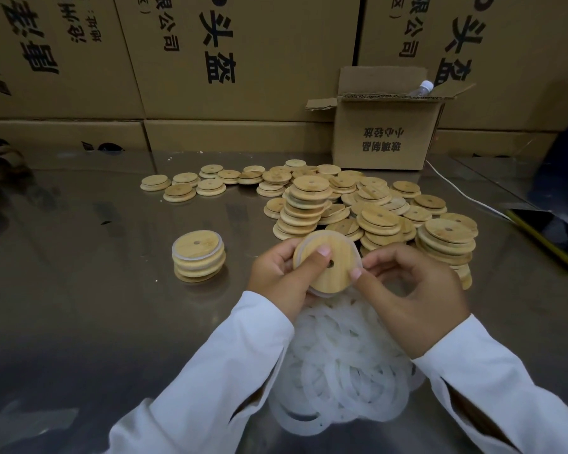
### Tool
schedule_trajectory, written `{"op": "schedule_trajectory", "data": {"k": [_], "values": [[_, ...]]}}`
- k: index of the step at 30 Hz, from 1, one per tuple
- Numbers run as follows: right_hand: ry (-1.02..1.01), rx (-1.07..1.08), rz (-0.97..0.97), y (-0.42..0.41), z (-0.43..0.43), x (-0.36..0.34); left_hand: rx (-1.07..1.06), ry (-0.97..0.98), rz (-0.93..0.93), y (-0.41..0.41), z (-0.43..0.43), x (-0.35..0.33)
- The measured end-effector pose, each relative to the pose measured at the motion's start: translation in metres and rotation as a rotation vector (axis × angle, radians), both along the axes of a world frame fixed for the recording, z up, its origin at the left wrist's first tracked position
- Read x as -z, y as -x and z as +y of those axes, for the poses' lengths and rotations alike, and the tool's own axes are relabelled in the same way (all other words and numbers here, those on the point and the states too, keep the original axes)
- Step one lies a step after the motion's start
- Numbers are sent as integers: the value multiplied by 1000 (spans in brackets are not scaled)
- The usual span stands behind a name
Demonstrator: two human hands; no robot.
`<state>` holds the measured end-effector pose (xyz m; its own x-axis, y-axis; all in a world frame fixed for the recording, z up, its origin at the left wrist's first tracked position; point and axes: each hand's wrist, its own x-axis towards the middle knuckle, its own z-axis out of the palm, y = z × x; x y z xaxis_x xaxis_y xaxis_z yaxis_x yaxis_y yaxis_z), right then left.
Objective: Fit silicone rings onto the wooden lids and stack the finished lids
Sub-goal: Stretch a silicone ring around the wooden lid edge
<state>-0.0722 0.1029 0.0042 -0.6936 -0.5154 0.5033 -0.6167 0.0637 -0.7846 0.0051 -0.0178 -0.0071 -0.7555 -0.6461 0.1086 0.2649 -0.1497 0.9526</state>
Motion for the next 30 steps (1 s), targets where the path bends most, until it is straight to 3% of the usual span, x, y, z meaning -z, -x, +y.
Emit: {"op": "schedule_trajectory", "data": {"k": [8,16,30], "values": [[7,-6,-69,4,3,-1,22,45,-25,2,2,2],[46,-67,-343,13,1,-7,55,85,5,3,0,2],[-4,-115,-348,14,4,-10,71,37,60,2,-2,0]]}}
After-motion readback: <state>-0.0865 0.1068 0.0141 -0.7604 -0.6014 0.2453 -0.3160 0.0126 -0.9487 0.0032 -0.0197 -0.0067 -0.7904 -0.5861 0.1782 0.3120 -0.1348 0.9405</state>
